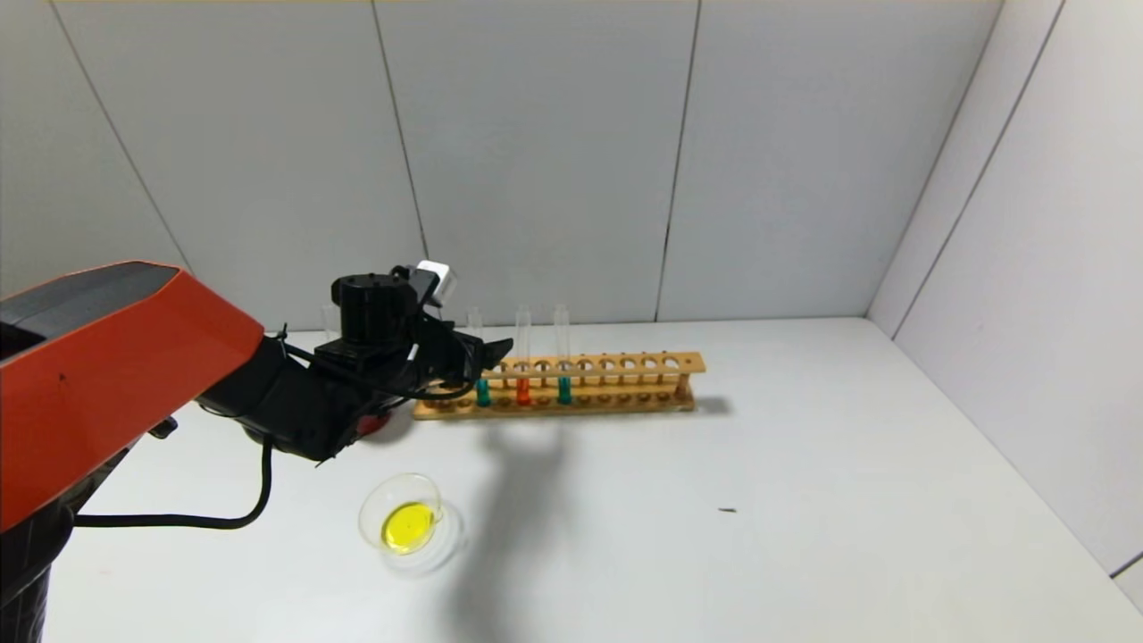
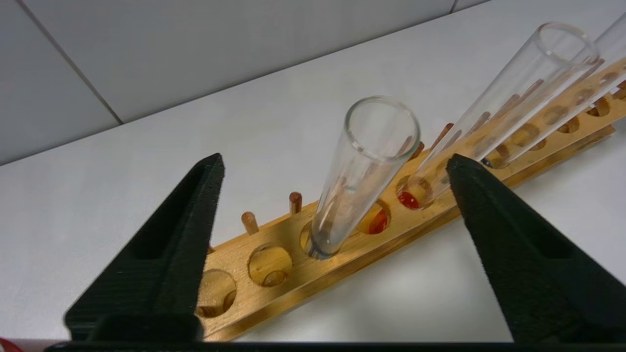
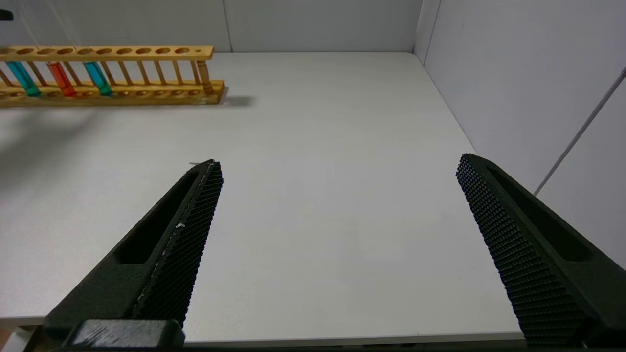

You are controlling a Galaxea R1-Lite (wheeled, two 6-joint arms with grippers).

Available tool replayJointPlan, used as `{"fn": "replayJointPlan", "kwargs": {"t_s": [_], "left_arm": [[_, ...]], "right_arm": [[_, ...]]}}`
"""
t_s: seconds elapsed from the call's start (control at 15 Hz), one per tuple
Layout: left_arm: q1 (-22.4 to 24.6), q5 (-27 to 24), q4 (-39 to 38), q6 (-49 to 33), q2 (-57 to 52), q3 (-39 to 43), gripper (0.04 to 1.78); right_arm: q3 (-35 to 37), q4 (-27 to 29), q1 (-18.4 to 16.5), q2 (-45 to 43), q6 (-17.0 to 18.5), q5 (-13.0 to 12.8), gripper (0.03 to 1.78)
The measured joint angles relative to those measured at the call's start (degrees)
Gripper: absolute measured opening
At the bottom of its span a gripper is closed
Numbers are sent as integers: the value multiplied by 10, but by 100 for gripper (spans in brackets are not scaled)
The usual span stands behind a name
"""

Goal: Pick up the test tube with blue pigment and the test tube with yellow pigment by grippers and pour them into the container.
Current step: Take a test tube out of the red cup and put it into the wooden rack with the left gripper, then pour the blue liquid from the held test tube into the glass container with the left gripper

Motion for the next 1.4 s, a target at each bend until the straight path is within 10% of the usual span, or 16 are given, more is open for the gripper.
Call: {"fn": "replayJointPlan", "kwargs": {"t_s": [0.53,1.4], "left_arm": [[-1,-1,2,3,-4,-6,34],[-14,-6,152,87,-125,-90,31]], "right_arm": [[0,0,0,0,0,0,175],[0,0,0,0,0,0,175]]}}
